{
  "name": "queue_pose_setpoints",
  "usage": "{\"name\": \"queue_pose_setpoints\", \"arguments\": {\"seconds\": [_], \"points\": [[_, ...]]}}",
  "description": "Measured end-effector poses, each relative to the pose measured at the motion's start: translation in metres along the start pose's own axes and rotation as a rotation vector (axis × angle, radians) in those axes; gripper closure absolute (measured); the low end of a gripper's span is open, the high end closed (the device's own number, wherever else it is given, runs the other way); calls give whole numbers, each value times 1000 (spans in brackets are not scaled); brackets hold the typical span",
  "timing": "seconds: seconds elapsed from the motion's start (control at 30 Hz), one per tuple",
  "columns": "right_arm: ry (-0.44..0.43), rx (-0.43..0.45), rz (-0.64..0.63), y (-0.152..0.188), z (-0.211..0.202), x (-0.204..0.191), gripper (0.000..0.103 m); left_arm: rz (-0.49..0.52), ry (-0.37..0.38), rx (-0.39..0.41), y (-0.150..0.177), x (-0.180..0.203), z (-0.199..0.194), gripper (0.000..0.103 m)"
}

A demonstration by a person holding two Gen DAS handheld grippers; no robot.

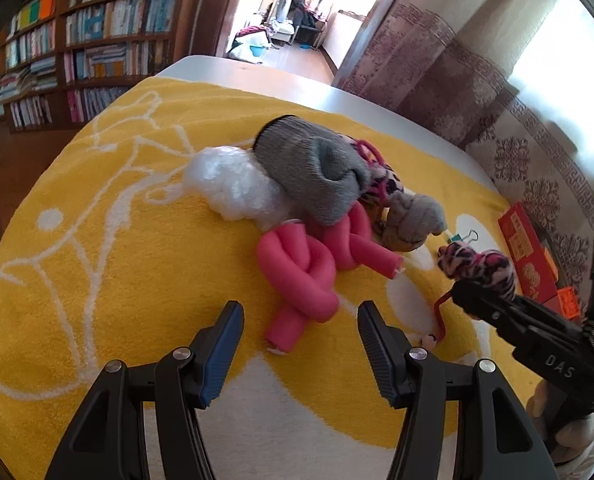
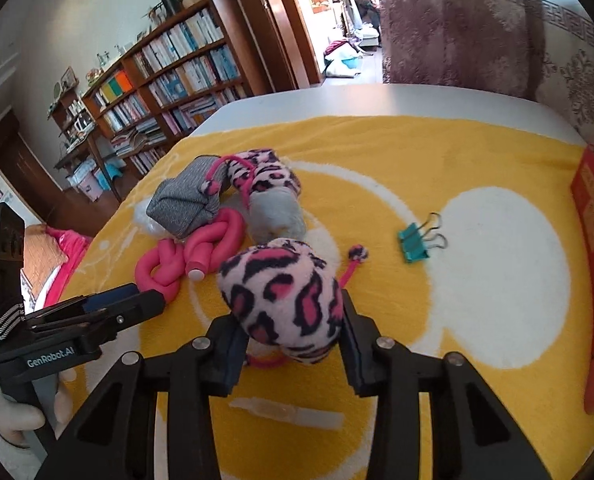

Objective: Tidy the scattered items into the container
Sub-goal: 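Grasp the pink foam knot with the left gripper while the right gripper holds the plush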

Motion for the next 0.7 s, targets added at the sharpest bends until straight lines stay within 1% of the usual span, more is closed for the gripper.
{"name": "queue_pose_setpoints", "arguments": {"seconds": [0.17,0.23,0.43,0.47,0.5,0.6,0.7], "points": [[-6,10,17,0,-5,6,59,57,-64,-1,-10,3,13,42],[-1,19,13,-1,-6,7,59,71,-90,13,-15,1,17,42],[12,32,-13,0,-7,5,59,90,-117,56,-22,-2,22,43],[13,36,-16,0,-7,5,59,90,-123,59,-22,-3,22,48],[15,40,-19,0,-8,4,59,87,-130,62,-23,-5,21,55],[22,59,-16,-2,-12,5,59,53,-119,74,-22,-12,16,55],[25,77,2,-5,-17,9,59,39,-123,94,-20,-13,7,55]]}}
Point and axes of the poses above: each gripper's, at about its wrist camera, not at the fingertips, and z roughly the way its jaws point, x to its right, y to its underside, the point moved 9 cm from there along z, roughly the way its jaws point
